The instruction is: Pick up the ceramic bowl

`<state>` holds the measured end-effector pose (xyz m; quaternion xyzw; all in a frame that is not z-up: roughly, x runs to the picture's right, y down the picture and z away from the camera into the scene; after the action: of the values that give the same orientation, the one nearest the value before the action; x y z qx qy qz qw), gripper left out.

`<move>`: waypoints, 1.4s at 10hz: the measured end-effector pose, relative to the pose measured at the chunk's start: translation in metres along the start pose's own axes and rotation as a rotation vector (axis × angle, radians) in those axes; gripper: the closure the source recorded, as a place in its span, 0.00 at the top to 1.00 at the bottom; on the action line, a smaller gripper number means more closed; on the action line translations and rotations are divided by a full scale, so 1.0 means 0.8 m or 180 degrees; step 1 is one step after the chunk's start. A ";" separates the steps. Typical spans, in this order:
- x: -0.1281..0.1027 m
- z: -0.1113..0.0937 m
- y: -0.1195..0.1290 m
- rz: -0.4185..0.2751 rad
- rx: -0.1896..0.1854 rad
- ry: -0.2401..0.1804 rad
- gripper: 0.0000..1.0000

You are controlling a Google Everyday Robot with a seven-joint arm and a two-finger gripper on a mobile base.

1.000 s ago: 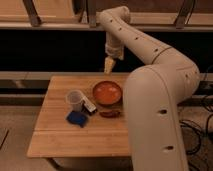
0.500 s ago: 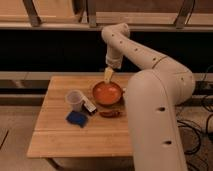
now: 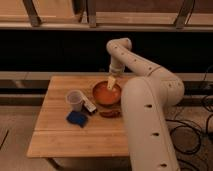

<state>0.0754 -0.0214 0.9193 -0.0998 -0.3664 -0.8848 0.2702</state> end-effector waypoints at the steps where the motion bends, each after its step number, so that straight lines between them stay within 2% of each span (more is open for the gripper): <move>1: -0.005 0.013 0.008 0.0024 0.0003 -0.0068 0.80; 5: -0.006 0.013 0.008 0.0019 -0.0007 -0.0087 0.80; 8: 0.004 -0.002 0.010 -0.0125 -0.0235 -0.0151 0.80; 9: 0.010 0.000 0.011 -0.0168 -0.0299 -0.0206 0.80; 11: 0.013 0.014 0.012 -0.0154 -0.0329 -0.0309 0.80; 12: 0.016 0.026 0.013 -0.0133 -0.0323 -0.0349 0.80; 14: 0.020 0.044 0.017 -0.0078 -0.0271 -0.0325 0.80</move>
<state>0.0684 -0.0111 0.9586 -0.1517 -0.3429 -0.8965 0.2359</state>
